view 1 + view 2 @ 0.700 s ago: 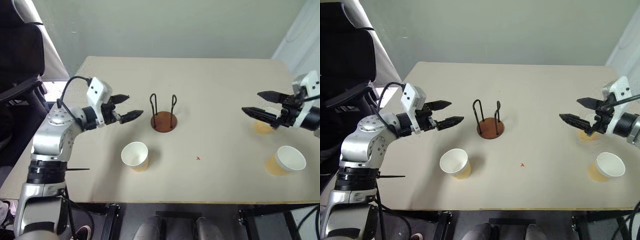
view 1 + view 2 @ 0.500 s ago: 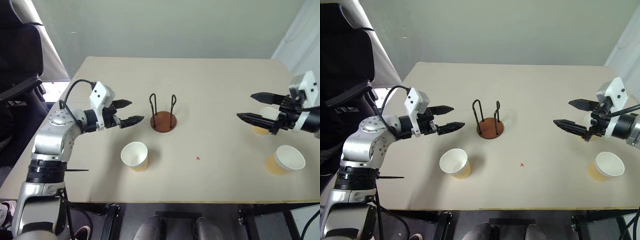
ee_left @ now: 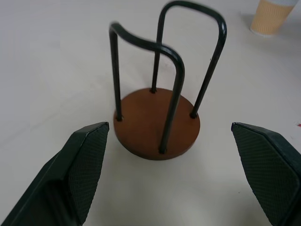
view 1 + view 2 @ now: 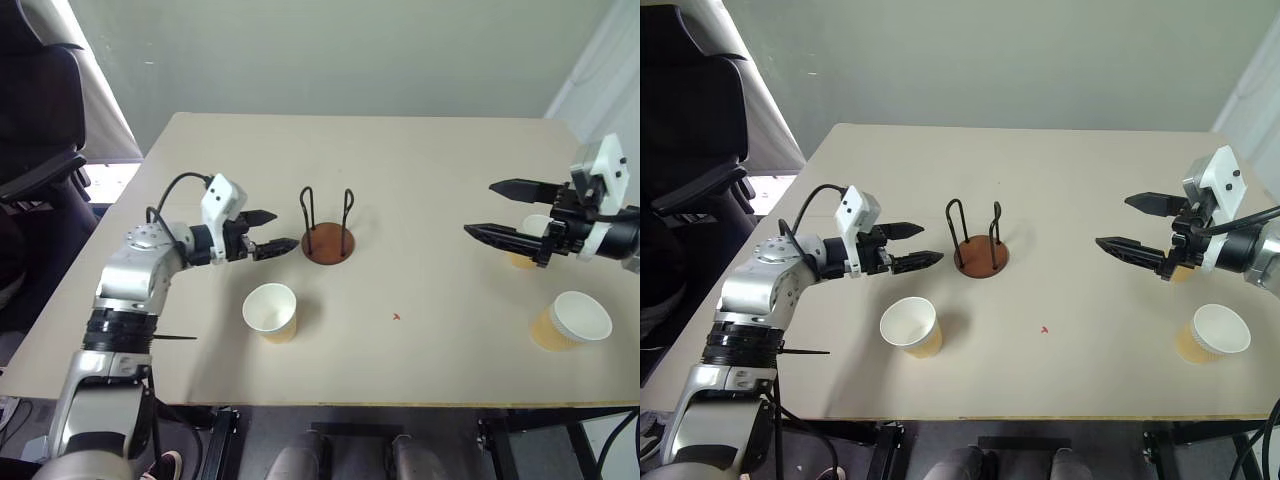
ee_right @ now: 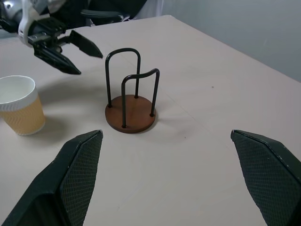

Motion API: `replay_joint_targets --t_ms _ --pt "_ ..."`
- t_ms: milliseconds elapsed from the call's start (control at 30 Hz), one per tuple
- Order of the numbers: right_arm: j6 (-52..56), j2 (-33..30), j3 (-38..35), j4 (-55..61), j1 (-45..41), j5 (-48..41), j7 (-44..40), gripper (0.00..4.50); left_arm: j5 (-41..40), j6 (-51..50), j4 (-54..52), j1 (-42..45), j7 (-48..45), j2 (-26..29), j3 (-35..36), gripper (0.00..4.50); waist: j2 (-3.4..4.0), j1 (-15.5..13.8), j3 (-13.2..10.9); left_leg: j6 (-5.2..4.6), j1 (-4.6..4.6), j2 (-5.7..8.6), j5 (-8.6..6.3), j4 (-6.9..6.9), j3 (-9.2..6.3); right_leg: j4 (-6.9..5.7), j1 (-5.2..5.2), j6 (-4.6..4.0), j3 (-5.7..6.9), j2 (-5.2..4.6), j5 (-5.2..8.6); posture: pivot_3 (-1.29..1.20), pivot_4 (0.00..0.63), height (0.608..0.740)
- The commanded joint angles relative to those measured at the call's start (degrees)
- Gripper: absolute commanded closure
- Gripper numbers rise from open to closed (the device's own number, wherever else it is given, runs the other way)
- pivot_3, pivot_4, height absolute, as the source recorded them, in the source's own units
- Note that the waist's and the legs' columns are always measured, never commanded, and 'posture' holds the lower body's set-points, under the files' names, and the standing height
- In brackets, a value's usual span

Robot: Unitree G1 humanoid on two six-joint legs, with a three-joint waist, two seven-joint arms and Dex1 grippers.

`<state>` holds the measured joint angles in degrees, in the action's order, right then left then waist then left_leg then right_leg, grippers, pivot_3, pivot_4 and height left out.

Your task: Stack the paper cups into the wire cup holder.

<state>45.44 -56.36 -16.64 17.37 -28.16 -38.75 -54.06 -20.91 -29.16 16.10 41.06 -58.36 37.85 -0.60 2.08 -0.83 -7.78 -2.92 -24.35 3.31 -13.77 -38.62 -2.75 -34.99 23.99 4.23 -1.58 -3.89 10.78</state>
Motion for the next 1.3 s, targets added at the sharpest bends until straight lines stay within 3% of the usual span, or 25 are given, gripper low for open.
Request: replay_joint_targets --t_ms 33,967,1067,1300 --pt "-0.13 -0.36 -0.89 1.80 -0.77 -1.08 0.54 0.01 0.99 1.34 1.48 2.95 0.01 -0.89 0.05 0.00 0.00 -0.02 0.00 0.00 -0.01 0.00 0.00 0.00 0.01 0.01 0.00 0.01 0.00 0.00 -0.01 0.00 0.150 0.740" --pt "0.26 -0.71 -1.70 3.20 -0.28 -1.67 2.07 0.01 8.40 10.71 17.16 12.29 1.50 -12.43 -2.77 0.00 -0.01 -0.32 -0.01 -0.08 -0.15 0.00 0.03 -0.23 0.04 -0.01 0.01 0.17 0.00 0.00 0.01 0.00 0.150 0.740" --pt "0.58 -0.84 -2.02 3.49 -0.15 -1.90 2.26 0.00 8.97 11.45 18.12 12.65 1.09 -13.30 -3.06 0.60 -0.01 -0.29 -0.01 -0.08 -0.14 0.00 0.03 -0.24 0.05 -0.02 0.02 0.18 0.00 0.00 0.01 0.00 0.150 0.740" --pt "0.96 -1.24 -2.44 3.83 0.09 -2.34 2.67 0.00 8.87 11.06 17.79 12.45 -1.29 -14.00 -3.59 3.17 -0.01 -0.39 -0.01 -0.10 -0.19 0.00 0.02 -0.30 0.04 -0.03 0.03 0.21 0.00 0.00 0.01 0.00 0.150 0.740"
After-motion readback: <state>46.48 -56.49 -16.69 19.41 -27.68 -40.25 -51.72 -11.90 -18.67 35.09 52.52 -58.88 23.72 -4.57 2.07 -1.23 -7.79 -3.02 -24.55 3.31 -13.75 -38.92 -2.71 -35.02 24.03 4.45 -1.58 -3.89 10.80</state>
